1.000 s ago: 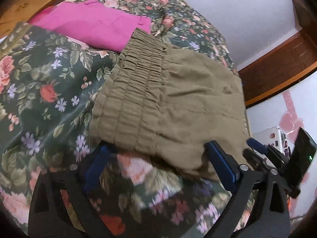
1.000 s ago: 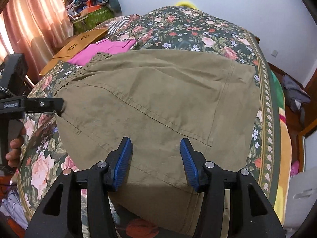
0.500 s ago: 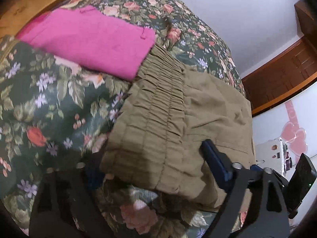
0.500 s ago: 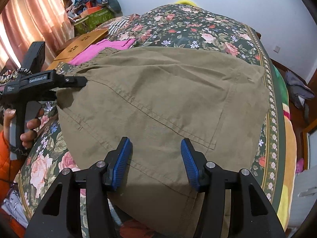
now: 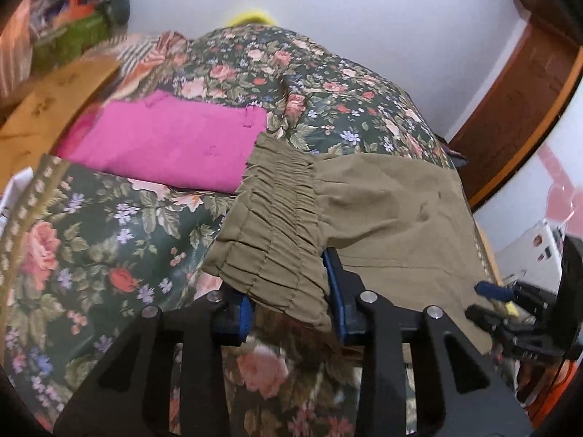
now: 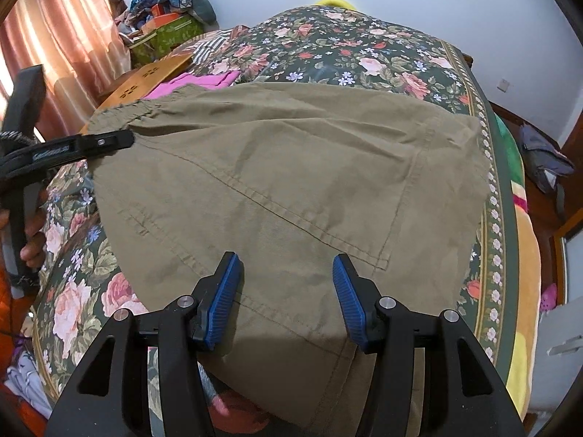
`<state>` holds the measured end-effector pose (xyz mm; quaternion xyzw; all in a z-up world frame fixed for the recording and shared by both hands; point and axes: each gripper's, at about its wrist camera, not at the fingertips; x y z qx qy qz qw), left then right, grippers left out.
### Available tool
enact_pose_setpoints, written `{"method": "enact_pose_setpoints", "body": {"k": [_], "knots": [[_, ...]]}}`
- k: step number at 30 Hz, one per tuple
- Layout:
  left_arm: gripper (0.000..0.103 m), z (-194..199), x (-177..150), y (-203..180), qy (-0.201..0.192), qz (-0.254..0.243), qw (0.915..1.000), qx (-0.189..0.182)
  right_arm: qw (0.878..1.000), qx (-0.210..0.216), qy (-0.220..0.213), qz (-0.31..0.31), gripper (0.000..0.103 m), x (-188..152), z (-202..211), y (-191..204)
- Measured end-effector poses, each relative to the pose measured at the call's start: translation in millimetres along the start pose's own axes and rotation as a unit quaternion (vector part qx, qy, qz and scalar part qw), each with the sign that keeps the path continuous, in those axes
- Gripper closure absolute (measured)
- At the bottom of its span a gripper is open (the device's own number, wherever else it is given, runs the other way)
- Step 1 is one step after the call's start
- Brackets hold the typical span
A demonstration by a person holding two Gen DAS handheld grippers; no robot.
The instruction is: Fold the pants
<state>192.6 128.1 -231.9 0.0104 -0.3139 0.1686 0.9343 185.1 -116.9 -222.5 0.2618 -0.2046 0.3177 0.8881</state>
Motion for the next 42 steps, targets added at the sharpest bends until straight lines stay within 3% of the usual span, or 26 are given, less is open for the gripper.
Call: {"method": "enact_pose_setpoints", "body": {"k": [6, 10, 18, 22, 30, 38, 42], "knots": [[0.070, 29, -18, 5, -0.007, -0.013, 0.9998, 0.015, 1.000, -0.007, 0.008, 0.009, 0.054, -1, 5, 8], [0.070, 57, -32, 8, -0.032, -0.026, 0.9983, 0.041, 0.999, -0.013, 0.015, 0.029, 0.054, 4, 8, 24], [0.071, 91, -44, 6, -0.075, -0.047, 0.9939, 0.066, 0.997, 0.016, -0.041, 0.062, 0.053, 32, 15, 69], [0.071, 102, -42, 4, -0.091, -0.050, 0.9924, 0.067, 0.997, 0.032, -0.041, 0.061, 0.053, 43, -2, 81], [0.075, 113, -28, -7, -0.113, -0.051, 0.9917, 0.033, 0.995, 0.073, 0.031, 0.056, 0.053, 33, -43, 81], [0.079, 127, -8, -52, -0.133, -0.081, 0.9874, -0.028, 0.993, 0.100, 0.040, 0.044, 0.051, 30, -46, 80], [0.079, 133, -6, -77, -0.154, -0.109, 0.9820, -0.015, 0.993, 0.110, 0.031, 0.033, 0.051, 29, -41, 78]]}}
Point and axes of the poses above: each gripper's, at about its wrist camera, not at the fingertips, and z roughly against the way its jaws point, y to its left, x to its top, and after that the axes turned 14 degrees about x, right-handed
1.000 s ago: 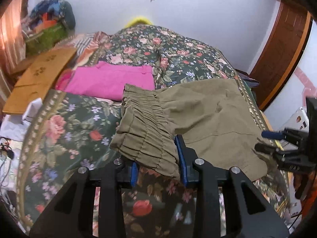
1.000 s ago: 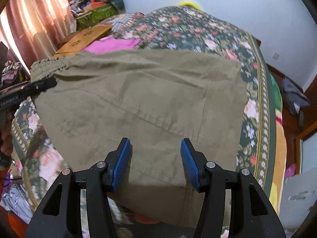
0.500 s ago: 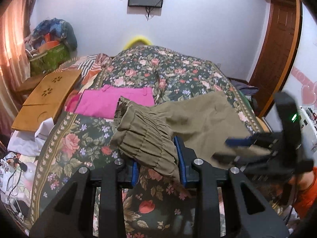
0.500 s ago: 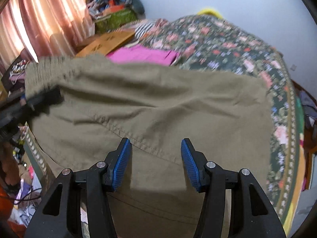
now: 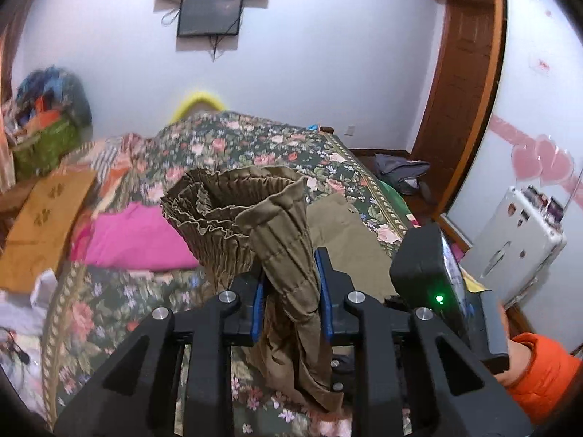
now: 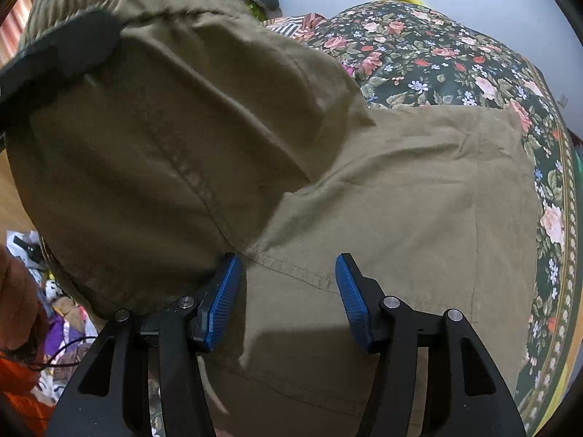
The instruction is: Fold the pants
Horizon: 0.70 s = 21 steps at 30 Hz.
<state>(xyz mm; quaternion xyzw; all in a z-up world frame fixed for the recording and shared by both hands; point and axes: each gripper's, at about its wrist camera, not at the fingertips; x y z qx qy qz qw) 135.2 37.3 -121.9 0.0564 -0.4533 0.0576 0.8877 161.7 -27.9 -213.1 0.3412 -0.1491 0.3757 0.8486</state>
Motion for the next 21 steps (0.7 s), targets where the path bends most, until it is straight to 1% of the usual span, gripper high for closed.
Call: {"method": "enact_pose_setpoints", "body": {"k": [4, 7, 8, 10, 12, 14, 16, 18, 21], "knots": [[0.079, 2, 5, -5, -0.005, -0.007, 1.0000, 0.002, 0.999, 0.008, -0.025, -0.019, 0.051, -6, 19, -2], [0.079, 3, 8, -7, -0.005, -0.011, 0.9999, 0.005, 0.998, -0.012, -0.056, -0.027, 0.051, -15, 44, -8], [0.079, 3, 8, -8, -0.005, -0.012, 0.9999, 0.005, 0.997, -0.027, -0.066, -0.031, 0.051, -21, 53, -11], [0.079, 3, 9, -11, -0.006, -0.013, 0.9999, 0.005, 0.996, -0.045, -0.074, -0.039, 0.051, -27, 63, -17], [0.079, 3, 11, -14, -0.008, -0.014, 0.9999, 0.002, 0.995, -0.049, -0.071, -0.053, 0.051, -36, 67, -25], [0.079, 5, 13, -19, -0.010, -0.016, 0.9998, -0.004, 0.995, -0.048, -0.059, -0.061, 0.051, -42, 62, -30], [0.079, 5, 15, -27, -0.012, -0.022, 0.9997, -0.008, 0.996, -0.048, -0.044, -0.055, 0.050, -47, 53, -30], [0.079, 4, 16, -34, -0.013, -0.030, 0.9994, -0.014, 0.997, -0.055, -0.046, -0.040, 0.050, -49, 51, -26], [0.079, 1, 20, -46, -0.013, -0.041, 0.9988, -0.022, 0.997, -0.040, -0.051, -0.050, 0.048, -50, 51, -32]]}}
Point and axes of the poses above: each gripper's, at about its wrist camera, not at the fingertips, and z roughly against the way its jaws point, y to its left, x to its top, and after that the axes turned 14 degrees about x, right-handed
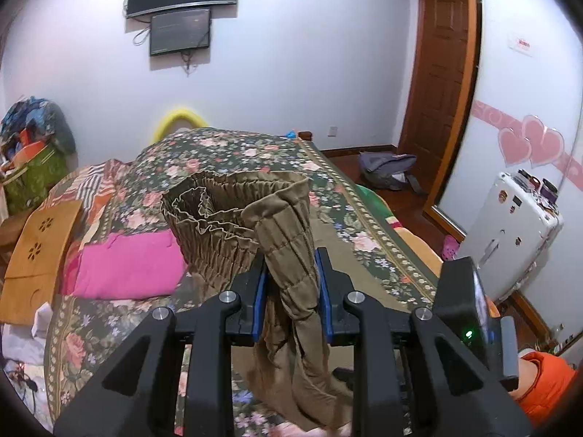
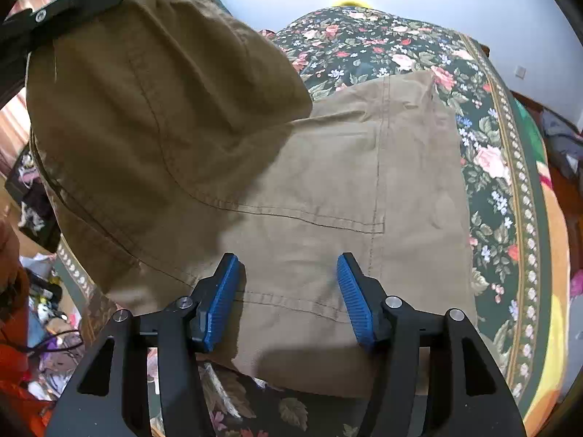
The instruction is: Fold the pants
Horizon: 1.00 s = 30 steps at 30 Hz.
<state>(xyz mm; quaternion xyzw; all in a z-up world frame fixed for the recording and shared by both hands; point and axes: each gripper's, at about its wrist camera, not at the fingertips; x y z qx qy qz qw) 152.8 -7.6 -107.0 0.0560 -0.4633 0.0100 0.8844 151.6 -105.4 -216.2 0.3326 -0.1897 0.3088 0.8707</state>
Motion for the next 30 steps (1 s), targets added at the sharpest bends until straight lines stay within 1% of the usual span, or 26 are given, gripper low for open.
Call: {"method": "enact_pose_setpoints", "body": {"k": [3, 7, 11, 14, 17, 18, 21, 26, 30], "knots": [[0.079, -3, 4, -12, 0.001, -0.009, 0.9999, -0.007, 1.000, 0.008, -0.007, -0.001, 0.049, -2, 4, -3], [0.079, -5, 8, -25, 0.003, -0.022, 0.9996, -0.016, 0.999, 0.012, -0.027, -0.019, 0.049, -2, 19, -11], [0.079, -7, 8, -39, 0.007, -0.039, 0.9990, -0.021, 0.998, -0.011, -0.054, -0.033, 0.049, -11, 45, -23], [0.079, -9, 9, -53, 0.010, -0.052, 0.9982, -0.028, 0.997, -0.028, -0.054, -0.048, 0.049, -23, 54, -35], [0.079, -12, 10, -65, 0.014, -0.061, 0.9973, -0.037, 0.997, -0.029, -0.040, -0.060, 0.049, -33, 48, -44], [0.079, -14, 10, -70, 0.016, -0.065, 0.9970, -0.041, 0.997, -0.026, -0.042, -0.062, 0.049, -35, 47, -45], [0.079, -22, 11, -85, 0.028, -0.073, 0.9953, -0.057, 0.996, -0.016, -0.050, -0.068, 0.048, -36, 46, -49], [0.079, -43, 6, -110, 0.063, -0.085, 0.9907, -0.086, 0.995, 0.003, -0.059, -0.080, 0.048, -40, 48, -52], [0.079, -59, -5, -129, 0.097, -0.099, 0.9849, -0.104, 0.995, 0.000, -0.061, -0.078, 0.048, -45, 57, -49]]}}
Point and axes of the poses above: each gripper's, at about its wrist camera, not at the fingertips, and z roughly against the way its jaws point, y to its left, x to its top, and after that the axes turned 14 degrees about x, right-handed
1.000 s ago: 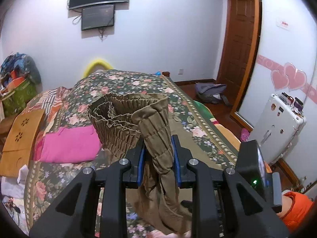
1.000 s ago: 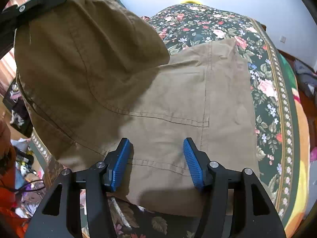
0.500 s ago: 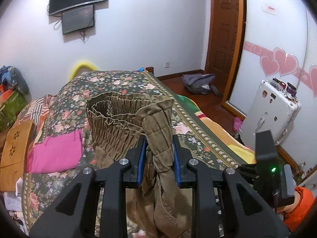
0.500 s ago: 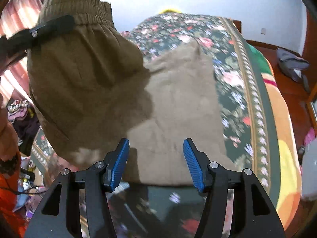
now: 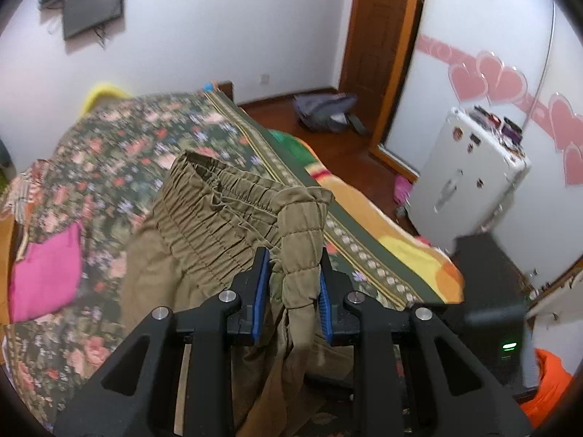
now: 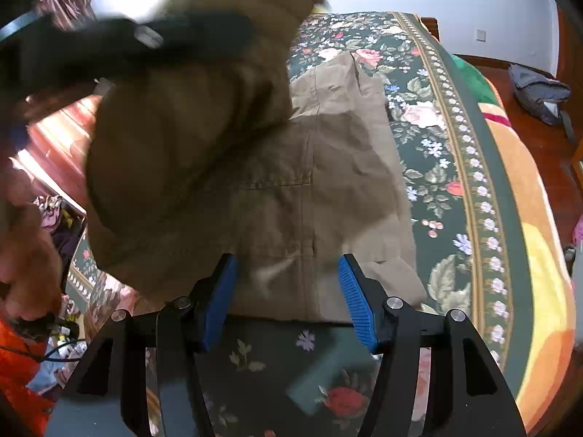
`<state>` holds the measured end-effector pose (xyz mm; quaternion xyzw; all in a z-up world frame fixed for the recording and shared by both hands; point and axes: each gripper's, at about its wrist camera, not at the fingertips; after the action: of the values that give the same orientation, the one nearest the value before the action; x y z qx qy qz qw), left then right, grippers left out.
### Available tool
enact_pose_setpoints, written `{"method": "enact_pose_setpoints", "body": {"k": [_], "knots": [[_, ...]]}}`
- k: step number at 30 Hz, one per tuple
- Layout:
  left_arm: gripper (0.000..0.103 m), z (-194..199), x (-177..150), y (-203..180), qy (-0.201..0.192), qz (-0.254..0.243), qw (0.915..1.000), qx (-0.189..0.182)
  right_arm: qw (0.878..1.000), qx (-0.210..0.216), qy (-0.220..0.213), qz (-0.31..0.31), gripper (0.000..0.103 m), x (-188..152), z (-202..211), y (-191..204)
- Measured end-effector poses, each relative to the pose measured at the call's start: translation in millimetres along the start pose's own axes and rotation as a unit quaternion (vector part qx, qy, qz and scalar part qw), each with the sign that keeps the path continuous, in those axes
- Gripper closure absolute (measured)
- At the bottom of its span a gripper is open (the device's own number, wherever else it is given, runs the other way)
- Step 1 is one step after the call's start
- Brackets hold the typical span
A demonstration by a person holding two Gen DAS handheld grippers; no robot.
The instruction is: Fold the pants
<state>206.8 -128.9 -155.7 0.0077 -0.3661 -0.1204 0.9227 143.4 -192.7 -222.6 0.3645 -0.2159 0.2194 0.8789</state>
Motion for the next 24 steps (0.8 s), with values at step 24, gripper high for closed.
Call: {"method": "enact_pose_setpoints", "body": {"k": [24], "knots": [[0.049, 4, -16, 7, 0.018, 0.013, 0.9994, -0.026, 0.995, -0.070, -0.054, -0.038, 0.048, -21, 63, -11]]}}
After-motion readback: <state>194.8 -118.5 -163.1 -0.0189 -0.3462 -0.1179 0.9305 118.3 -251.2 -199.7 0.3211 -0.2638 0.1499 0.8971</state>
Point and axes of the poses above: each gripper's, at about its wrist camera, not at the fingertips, and z roughly against the way its jaws point, y to its left, x to its top, and after that the axes turned 14 degrees about x, right-handed
